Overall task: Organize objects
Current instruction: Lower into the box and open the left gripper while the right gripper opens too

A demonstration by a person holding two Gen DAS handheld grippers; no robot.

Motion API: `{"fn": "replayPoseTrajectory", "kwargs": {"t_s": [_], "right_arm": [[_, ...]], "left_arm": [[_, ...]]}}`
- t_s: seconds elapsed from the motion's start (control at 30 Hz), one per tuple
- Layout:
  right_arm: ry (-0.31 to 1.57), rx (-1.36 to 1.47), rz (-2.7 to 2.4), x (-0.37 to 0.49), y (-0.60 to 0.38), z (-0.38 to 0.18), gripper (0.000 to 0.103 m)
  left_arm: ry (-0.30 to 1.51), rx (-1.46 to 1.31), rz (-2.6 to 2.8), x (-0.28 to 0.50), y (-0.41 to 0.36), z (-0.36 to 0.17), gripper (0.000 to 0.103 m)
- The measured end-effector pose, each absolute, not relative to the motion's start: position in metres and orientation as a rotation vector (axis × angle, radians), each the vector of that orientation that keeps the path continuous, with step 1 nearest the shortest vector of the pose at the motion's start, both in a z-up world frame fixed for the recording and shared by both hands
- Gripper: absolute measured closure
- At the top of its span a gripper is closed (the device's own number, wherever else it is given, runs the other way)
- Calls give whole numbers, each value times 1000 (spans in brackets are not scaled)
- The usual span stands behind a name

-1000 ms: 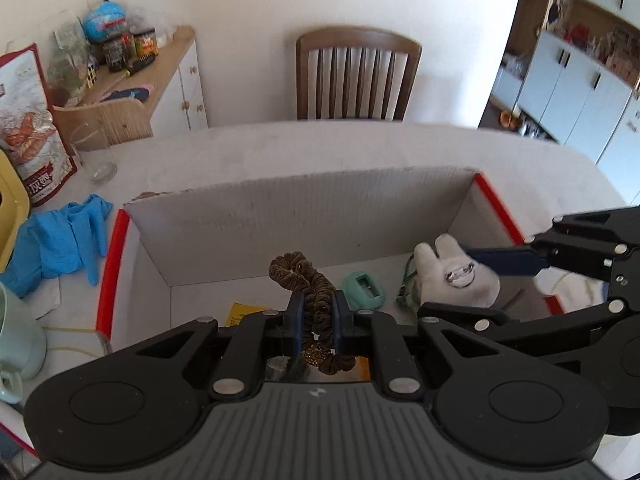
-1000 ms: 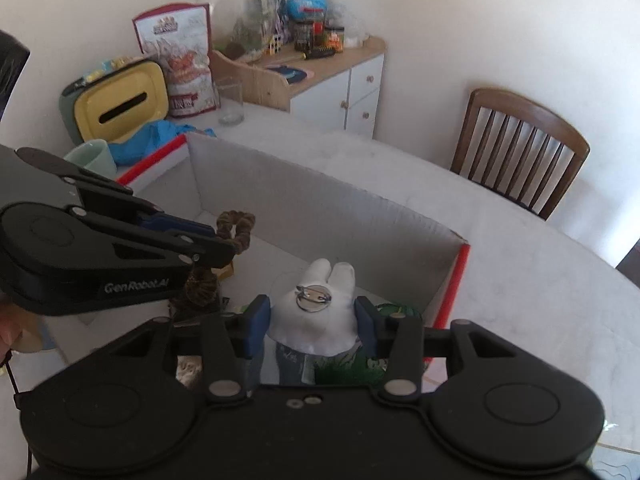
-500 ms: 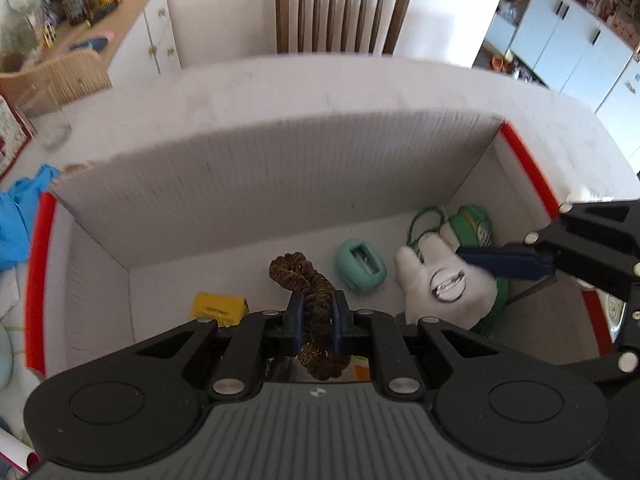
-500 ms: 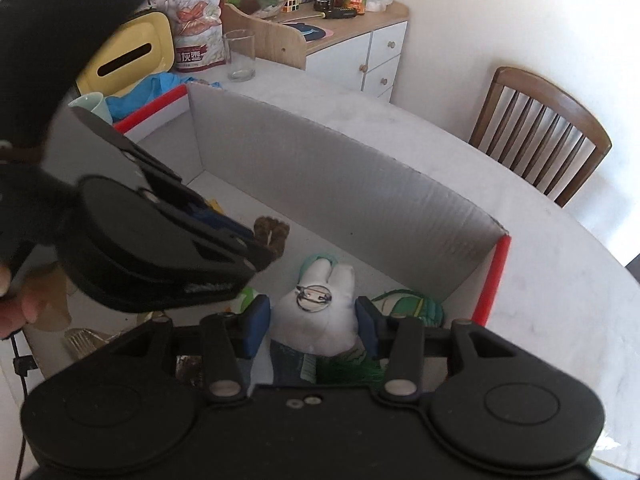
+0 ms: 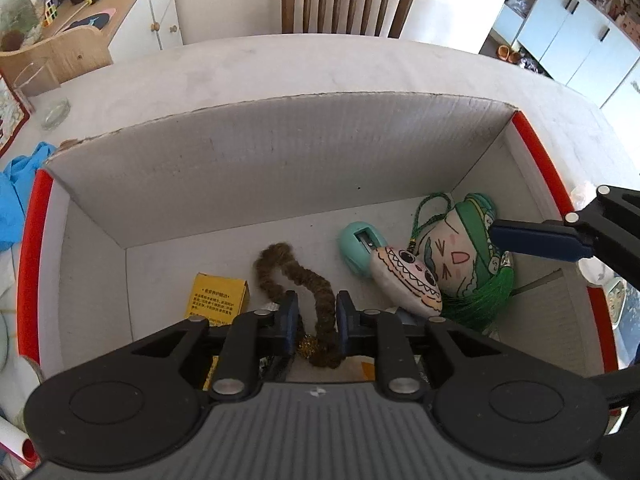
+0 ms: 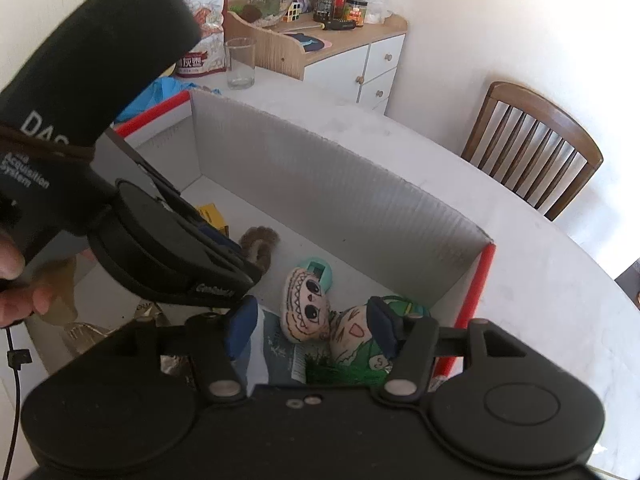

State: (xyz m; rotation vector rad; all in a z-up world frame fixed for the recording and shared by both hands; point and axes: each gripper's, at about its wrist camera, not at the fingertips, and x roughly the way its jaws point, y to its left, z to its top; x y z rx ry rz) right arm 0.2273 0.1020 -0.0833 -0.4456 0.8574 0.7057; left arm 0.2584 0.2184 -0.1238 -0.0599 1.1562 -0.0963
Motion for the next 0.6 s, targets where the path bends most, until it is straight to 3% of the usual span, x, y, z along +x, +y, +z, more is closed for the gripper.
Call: {"fn": "replayPoseTrajectory", "kwargs": {"t_s": [0.17,0.6], "right_arm": [[843,-422,710,222,93,-75,42],[792,-298,714,201,62,-40,40]], "left_arm": [[1140,-73,-83,251,220,-118,75],[1011,-65,-88,212,210,-73,75]]}}
